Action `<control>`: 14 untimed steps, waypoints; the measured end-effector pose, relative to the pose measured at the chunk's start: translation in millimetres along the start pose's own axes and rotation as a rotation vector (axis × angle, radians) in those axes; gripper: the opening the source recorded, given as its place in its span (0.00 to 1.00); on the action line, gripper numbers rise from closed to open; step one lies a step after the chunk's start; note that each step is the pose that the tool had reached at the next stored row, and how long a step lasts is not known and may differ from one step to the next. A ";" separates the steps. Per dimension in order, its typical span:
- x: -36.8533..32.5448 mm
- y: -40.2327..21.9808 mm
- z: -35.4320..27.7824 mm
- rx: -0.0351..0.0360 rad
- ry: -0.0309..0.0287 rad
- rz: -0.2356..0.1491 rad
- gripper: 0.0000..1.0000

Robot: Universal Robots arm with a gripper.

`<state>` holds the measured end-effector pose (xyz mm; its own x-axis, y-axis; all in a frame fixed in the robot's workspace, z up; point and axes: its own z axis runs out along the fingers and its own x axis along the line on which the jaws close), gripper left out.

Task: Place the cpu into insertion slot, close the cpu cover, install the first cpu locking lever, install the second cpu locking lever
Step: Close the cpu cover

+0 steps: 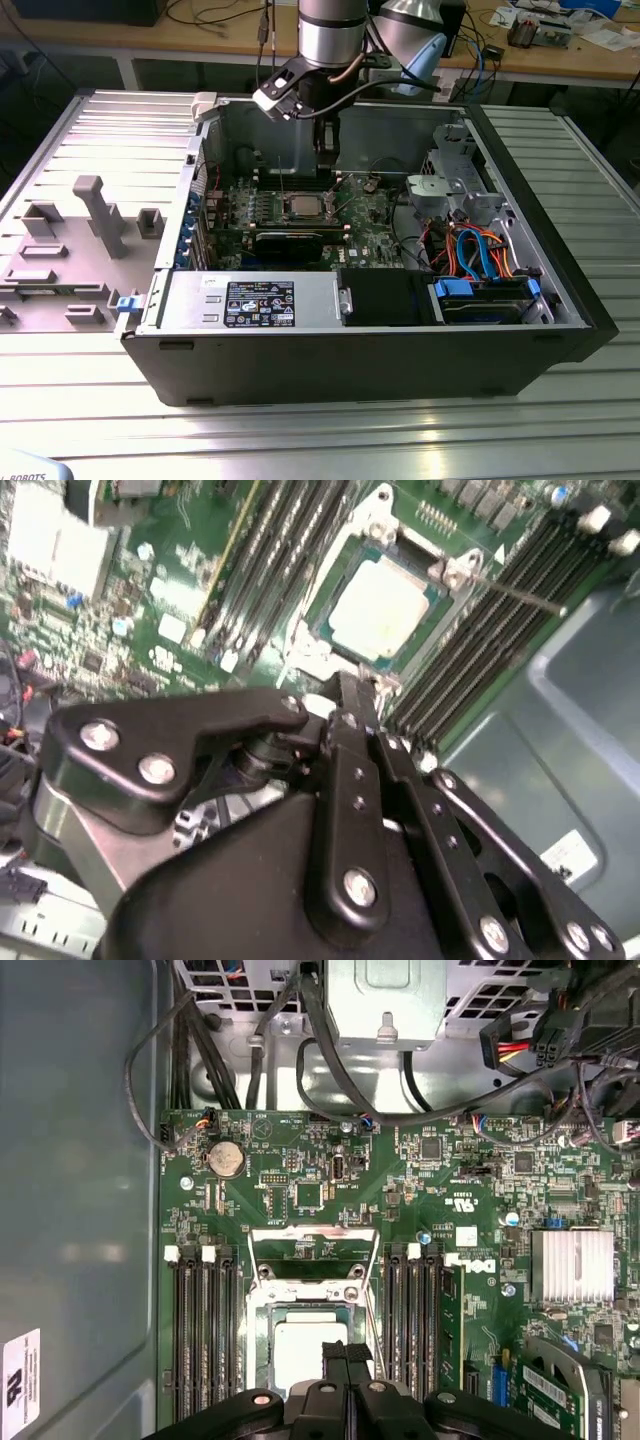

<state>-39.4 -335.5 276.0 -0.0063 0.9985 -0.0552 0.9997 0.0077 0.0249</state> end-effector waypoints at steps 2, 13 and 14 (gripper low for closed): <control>-0.1 8.1 0.3 0.0003 0.0000 0.000 0.11; -0.1 10.3 0.3 0.0004 0.0000 0.000 0.11; -0.1 10.5 0.4 0.0004 0.0001 0.000 0.11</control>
<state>-28.9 -335.5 275.9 -0.0062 0.9985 -0.0551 0.9997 0.0076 0.0246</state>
